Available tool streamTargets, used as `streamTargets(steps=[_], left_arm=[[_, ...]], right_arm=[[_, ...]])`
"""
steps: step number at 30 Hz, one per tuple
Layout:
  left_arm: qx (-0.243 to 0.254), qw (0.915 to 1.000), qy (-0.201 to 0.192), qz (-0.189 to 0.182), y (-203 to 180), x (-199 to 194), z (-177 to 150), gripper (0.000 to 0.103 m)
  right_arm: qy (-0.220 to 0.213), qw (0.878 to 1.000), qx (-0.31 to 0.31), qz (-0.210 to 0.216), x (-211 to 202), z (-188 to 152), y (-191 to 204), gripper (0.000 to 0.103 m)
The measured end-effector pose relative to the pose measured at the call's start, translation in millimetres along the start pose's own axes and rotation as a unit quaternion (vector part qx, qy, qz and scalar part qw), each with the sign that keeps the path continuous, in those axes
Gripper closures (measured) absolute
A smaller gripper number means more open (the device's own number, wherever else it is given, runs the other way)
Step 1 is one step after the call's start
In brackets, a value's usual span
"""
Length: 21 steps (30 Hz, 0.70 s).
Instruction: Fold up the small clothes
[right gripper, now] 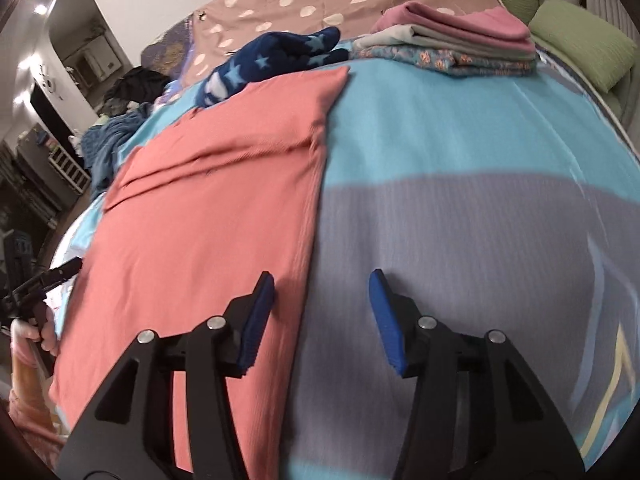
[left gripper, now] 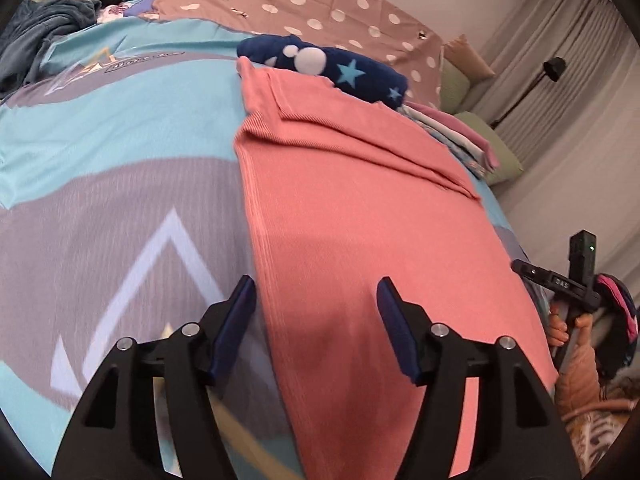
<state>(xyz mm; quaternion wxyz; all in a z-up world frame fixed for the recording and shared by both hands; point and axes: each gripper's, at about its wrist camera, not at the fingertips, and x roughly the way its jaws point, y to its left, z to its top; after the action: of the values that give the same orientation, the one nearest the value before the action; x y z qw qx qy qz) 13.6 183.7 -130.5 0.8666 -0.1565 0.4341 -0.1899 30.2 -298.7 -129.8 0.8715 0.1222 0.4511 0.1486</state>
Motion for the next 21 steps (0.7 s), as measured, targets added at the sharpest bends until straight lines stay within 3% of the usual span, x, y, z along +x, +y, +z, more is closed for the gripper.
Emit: streamTargets(steps=[3,6,11,17,19,21], left_arm=[[0.003,1.0,0.001,-0.006,-5,-14,-23,0.039],[0.008,0.9998,0.003,-0.018,-13,-24,-41,0.039],[0.014,0.9981,0.002,-0.06,-18,-49,-79,0.039],[-0.01,0.9947,-0.014,-0.101,-17,-72,-115,0.039],[-0.006,0.9946,-0.012,-0.103,-20,-77,-122,0.039],[0.001,0.9938,-0.007,-0.111,-26,-81,-130,0.039]], right_arm=[[-0.008,1.0,0.019,0.009,-14,-20,-3,0.069],[-0.012,0.998,0.042,0.038,-30,-43,-9,0.072],[-0.007,0.995,0.056,0.078,-58,-86,-10,0.072],[-0.003,0.993,0.061,0.101,-86,-123,-4,0.071],[0.002,0.991,0.067,0.114,-93,-133,-4,0.067],[0.008,0.989,0.07,0.134,-100,-141,-2,0.055]])
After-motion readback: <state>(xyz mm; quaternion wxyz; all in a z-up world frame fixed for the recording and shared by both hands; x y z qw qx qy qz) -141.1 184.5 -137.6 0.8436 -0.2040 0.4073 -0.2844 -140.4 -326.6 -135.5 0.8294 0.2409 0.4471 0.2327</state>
